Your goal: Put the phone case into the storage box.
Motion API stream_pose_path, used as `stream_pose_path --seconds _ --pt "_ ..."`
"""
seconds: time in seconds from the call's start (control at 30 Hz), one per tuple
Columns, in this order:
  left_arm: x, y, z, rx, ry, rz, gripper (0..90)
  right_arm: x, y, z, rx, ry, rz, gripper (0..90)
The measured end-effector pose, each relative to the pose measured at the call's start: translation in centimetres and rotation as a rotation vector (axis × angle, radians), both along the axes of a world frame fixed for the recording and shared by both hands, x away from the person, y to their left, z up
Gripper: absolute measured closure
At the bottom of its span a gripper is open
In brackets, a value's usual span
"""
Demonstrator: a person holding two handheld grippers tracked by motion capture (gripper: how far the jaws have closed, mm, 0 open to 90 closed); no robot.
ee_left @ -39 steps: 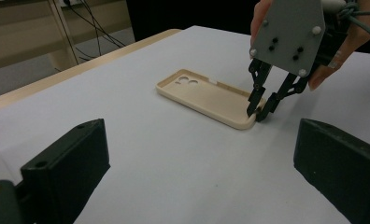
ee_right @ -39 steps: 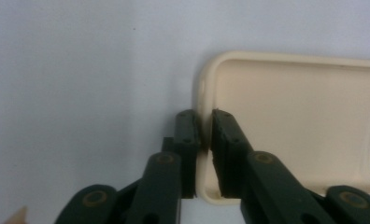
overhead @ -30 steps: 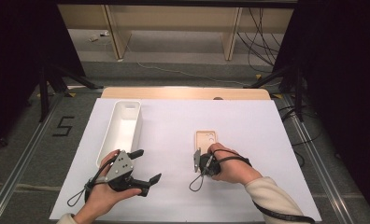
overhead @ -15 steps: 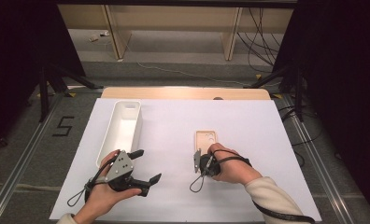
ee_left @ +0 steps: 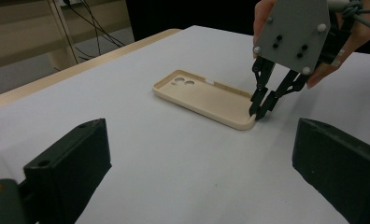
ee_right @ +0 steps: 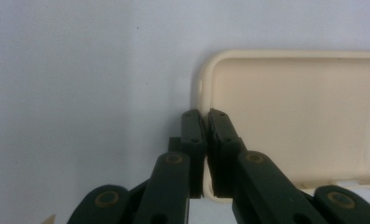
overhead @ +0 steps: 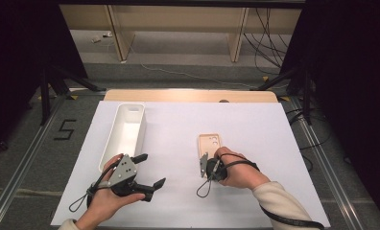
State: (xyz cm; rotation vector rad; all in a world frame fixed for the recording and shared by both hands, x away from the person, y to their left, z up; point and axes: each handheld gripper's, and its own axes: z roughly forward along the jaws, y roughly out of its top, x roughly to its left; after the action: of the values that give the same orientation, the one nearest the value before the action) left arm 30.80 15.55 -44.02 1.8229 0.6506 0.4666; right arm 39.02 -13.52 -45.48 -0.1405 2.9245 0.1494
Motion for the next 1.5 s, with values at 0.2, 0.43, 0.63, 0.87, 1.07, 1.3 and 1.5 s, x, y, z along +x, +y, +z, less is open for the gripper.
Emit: stream_pose_path --seconds 0.2,0.43,0.63,0.87,1.07,1.3,1.5 --pt "0.1 0.0 0.0 0.0 0.003 0.001 4.2 0.0 -0.2 0.2 0.04 -0.004 -0.004 87.7" --pt "0.2 0.1 -0.1 -0.003 0.006 0.006 4.2 -0.1 -0.7 0.9 0.078 -0.006 -0.016 88.0" --pt "0.2 0.1 -0.2 -0.003 0.009 0.009 4.4 -0.2 -0.9 1.3 0.106 -0.014 -0.007 88.0" --pt "0.1 0.3 -0.2 -0.009 0.009 0.012 4.7 -0.5 -0.9 1.6 0.138 -0.015 -0.016 88.0" --pt "0.1 0.4 -0.2 -0.011 0.006 0.015 5.1 -0.6 -1.1 1.9 0.17 -0.026 -0.021 88.0" --pt "0.1 0.4 -0.1 -0.007 0.002 0.018 5.6 -0.8 -1.5 2.2 0.213 -0.04 -0.022 88.0" --pt "0.1 0.4 -0.1 -0.008 0.006 0.02 6.1 -1.0 -1.7 2.4 0.251 -0.043 -0.023 88.0"
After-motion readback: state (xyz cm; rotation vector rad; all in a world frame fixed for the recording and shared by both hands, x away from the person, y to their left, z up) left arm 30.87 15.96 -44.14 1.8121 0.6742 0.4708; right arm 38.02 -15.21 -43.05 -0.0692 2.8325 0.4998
